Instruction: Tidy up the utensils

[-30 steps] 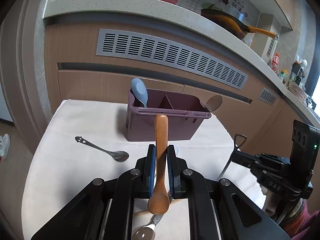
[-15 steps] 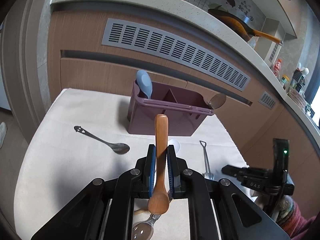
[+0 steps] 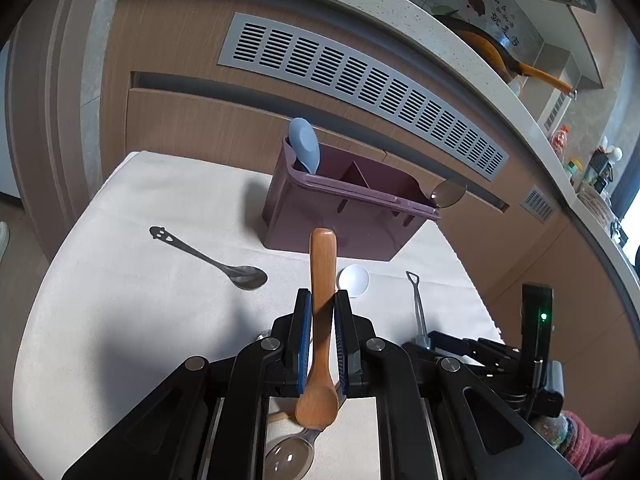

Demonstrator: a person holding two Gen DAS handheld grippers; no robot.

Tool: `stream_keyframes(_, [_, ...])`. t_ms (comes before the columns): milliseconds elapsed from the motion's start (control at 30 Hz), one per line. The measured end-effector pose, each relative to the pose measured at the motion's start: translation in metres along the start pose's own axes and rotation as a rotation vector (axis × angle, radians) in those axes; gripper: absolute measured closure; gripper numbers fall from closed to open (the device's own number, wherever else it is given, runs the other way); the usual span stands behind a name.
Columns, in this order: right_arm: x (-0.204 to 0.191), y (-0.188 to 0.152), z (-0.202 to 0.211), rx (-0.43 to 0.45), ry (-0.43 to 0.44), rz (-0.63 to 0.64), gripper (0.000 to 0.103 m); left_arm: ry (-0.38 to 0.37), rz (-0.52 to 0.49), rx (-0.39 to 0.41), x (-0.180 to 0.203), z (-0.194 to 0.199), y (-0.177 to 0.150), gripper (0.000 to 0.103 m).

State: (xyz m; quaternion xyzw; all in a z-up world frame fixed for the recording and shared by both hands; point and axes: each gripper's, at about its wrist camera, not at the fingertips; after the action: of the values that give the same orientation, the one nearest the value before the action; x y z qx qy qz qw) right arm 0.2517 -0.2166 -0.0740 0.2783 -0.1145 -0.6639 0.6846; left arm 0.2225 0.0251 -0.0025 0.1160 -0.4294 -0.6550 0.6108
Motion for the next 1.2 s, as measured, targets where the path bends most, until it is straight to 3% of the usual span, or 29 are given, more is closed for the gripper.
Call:
stream_keyframes(100, [-0.003,0.007,-0.006,-0.031,0.074,-0.024,0.017,-0.001,0.009,0.008,-0.002,0.002,0.0,0.091])
stream_keyframes(233, [-0.02,0.011,-0.014,-0.104,0.037,0.099,0.011,0.005,0.022,0.029,-0.006,0.008,0.001,0.091])
stream_keyframes(267, [-0.023,0.011,-0.015,-0.11,0.018,0.128,0.016,0.008,0.026,0.034,-0.008,0.01,0.001,0.091])
stream_keyframes(367, [-0.027,0.013,-0.005,-0.033,-0.112,0.17,0.06,0.019,0.04,0.047,-0.014,0.014,0.001,0.091])
stream_keyframes(433, [-0.029,0.022,0.004,0.035,-0.129,0.153,0.061,0.024,0.052,0.047,-0.018,0.014,0.001,0.091])
stream_keyframes(500, [-0.031,0.033,0.007,0.068,-0.061,0.1,0.054,0.023,0.063,0.046,-0.021,0.013,0.001,0.091])
stream_keyframes(567, [-0.039,0.046,-0.007,0.047,0.0,0.049,0.048,0.019,0.072,0.049,-0.025,0.013,0.0,0.091])
stream_keyframes(633, [-0.047,0.057,-0.025,0.009,-0.002,0.007,0.048,0.018,0.078,0.052,-0.027,0.015,-0.001,0.091])
stream_keyframes(733, [-0.056,0.066,-0.052,-0.037,-0.032,-0.047,0.049,0.014,0.092,0.059,-0.032,0.019,-0.002,0.091])
stream_keyframes(833, [-0.067,0.074,-0.063,0.009,-0.12,-0.071,0.049,0.009,0.105,0.063,-0.037,0.02,-0.002,0.091])
stream_keyframes(933, [-0.076,0.077,-0.069,-0.005,-0.18,-0.086,0.047,0.001,0.115,0.067,-0.04,0.02,-0.002,0.091])
stream_keyframes(1033, [-0.089,0.073,-0.073,0.008,-0.236,0.005,0.049,-0.004,0.123,0.068,-0.041,0.019,-0.003,0.091])
stream_keyframes(1200, [-0.09,0.052,-0.056,0.039,-0.158,0.252,0.069,-0.002,0.122,0.054,-0.04,0.018,-0.007,0.091])
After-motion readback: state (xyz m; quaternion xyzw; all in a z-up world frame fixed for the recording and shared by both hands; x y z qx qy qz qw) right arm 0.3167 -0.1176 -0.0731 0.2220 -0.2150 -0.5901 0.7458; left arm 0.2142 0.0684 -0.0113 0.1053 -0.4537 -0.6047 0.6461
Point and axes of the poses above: each gripper's, at about its wrist camera, not at the fingertips, and z roughly against the way its jaws point, x to its right, y to its top, and after that the axes turned 2 degrees about -z, right-handed
